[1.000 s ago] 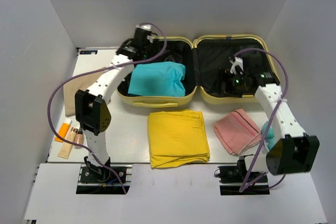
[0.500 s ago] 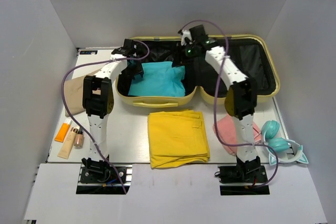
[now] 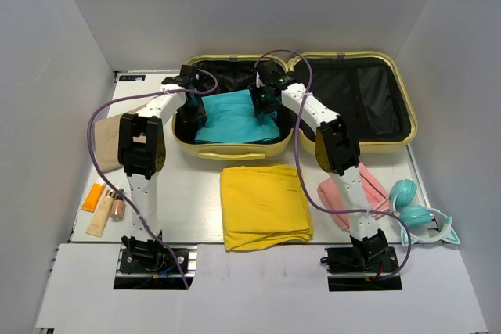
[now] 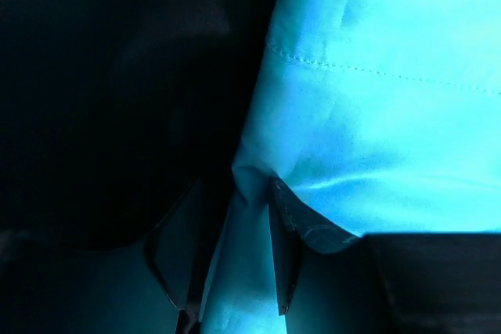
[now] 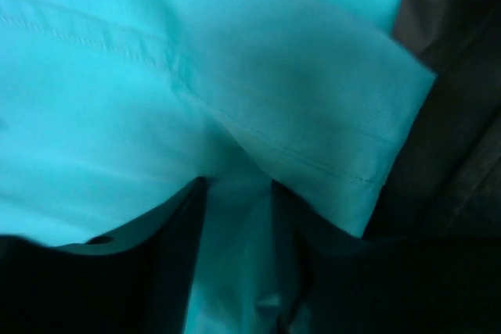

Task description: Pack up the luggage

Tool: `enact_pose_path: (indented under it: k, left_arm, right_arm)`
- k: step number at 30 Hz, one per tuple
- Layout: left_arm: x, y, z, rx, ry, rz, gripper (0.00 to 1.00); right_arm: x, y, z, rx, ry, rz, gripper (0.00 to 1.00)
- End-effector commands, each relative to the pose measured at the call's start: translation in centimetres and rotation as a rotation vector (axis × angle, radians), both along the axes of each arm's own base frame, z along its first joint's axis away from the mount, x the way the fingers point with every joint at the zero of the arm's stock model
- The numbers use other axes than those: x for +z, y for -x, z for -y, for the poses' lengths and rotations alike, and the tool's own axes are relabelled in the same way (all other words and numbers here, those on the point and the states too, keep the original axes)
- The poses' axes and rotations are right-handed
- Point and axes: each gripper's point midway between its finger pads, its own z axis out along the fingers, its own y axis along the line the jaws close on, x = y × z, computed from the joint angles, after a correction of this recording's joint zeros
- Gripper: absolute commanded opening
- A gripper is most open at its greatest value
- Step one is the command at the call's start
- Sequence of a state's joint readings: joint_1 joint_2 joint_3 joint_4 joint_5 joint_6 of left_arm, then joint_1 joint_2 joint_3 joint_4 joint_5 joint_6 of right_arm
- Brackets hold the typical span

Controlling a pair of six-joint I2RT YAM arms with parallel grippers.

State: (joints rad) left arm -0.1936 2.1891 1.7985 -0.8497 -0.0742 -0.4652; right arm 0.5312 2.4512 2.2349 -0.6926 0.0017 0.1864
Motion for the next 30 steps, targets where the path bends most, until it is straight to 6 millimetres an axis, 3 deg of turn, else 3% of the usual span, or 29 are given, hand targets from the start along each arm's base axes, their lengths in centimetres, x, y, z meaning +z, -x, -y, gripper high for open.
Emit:
enact_pose_path:
  k: [1,3,4,5,6,8,9,10,12,13,14,15,16,17,18,19,20,21,22,23,24,27,28,30]
  left_arm:
    - [4.6,-0.4,-0.9,0.0,-0.015,0.055,0.5]
    - [7.3,-0.9,-0.8,-0.017,-0.004,0.097,0.5]
    - [9.0,-1.5,-0.5,-0.026,0.004,0.14,0.53]
    - [11.3,-1.8,-0.5,-0.028,0.013,0.186,0.64]
    - [13.4,-1.6,0.0,-0.048,0.031,0.231,0.76]
    - [17.4,-1.3,0.1,-0.059,0.043,0.322,1.0]
    - [19.8,-0.5,1.1,-0.087,0.054,0.374,1.0]
    - [21.9,0.5,1.2,-0.102,0.058,0.417,1.0]
    - [22.8,2.7,2.6,-0.15,0.049,0.418,1.0]
    - [24.6,4.7,2.7,-0.159,0.046,0.451,1.0]
    - [23.7,6.1,3.2,-0.176,0.012,0.425,1.0]
    - [21.8,7.7,2.7,-0.162,-0.032,0.365,1.0]
    - [23.6,10.5,4.5,-0.209,-0.018,0.405,1.0]
    - [23.0,11.8,4.4,-0.208,-0.047,0.39,1.0]
    - [19.9,14.2,3.7,-0.174,-0.079,0.322,1.0]
    - [20.0,16.9,5.7,-0.238,-0.055,0.33,1.0]
    - [19.0,18.0,6.0,-0.228,-0.056,0.311,1.0]
    - [15.6,20.8,5.1,-0.241,-0.092,0.241,1.0]
    - [15.6,23.0,6.6,-0.28,-0.07,0.263,1.0]
    - [13.9,24.7,6.2,-0.254,-0.065,0.235,1.0]
    - [11.8,26.2,6.0,-0.249,-0.074,0.19,1.0]
    - [9.4,29.6,7.7,-0.344,-0.063,0.209,1.0]
    - [7.4,30.5,7.2,-0.306,-0.075,0.185,1.0]
    - [6.8,30.9,8.4,-0.33,-0.065,0.223,1.0]
  right_arm:
    - [-0.2,-3.3,2.2,-0.035,0.103,0.119,0.51]
    - [3.7,-2.6,1.4,0.009,0.042,0.151,0.62]
    - [6.8,-2.3,0.9,0.033,-0.007,0.189,0.74]
    - [6.9,-1.4,0.8,0.055,-0.023,0.173,0.8]
    - [11.8,-0.6,0.7,0.064,-0.06,0.245,0.9]
    - [12.7,1.2,0.9,0.1,-0.082,0.223,0.9]
    - [13.1,2.0,1.2,0.099,-0.083,0.214,0.9]
    - [17.1,3.2,1.8,0.1,-0.117,0.267,0.9]
    - [17.1,6.2,3.5,0.078,-0.101,0.205,0.9]
    - [18.8,7.5,4.2,0.073,-0.11,0.218,0.9]
    - [20.1,9.2,5.3,0.065,-0.113,0.22,0.9]
    - [18.1,11.0,6.2,0.049,-0.085,0.148,0.9]
    - [17.3,13.3,7.2,0.042,-0.078,0.107,0.9]
    - [16.2,15.7,8.4,0.035,-0.071,0.069,0.9]
    - [13.6,17.9,9.5,0.01,-0.04,0.001,0.9]
    - [13.3,18.8,10.0,0.001,-0.046,-0.003,0.9]
    - [13.7,21.3,11.2,-0.003,-0.07,0.023,0.9]
    - [13.3,22.2,12.0,-0.018,-0.061,0.025,0.9]
    - [11.3,24.7,13.4,-0.041,-0.047,-0.015,0.9]
    - [12.0,25.5,14.5,-0.069,-0.047,0.026,0.9]
    - [8.9,27.6,15.8,-0.094,-0.006,-0.048,0.9]
    - [9.7,29.9,16.4,-0.084,-0.08,-0.003,0.9]
    - [7.6,31.1,17.0,-0.086,-0.052,-0.048,0.9]
    - [6.9,32.0,16.9,-0.066,-0.068,-0.069,0.9]
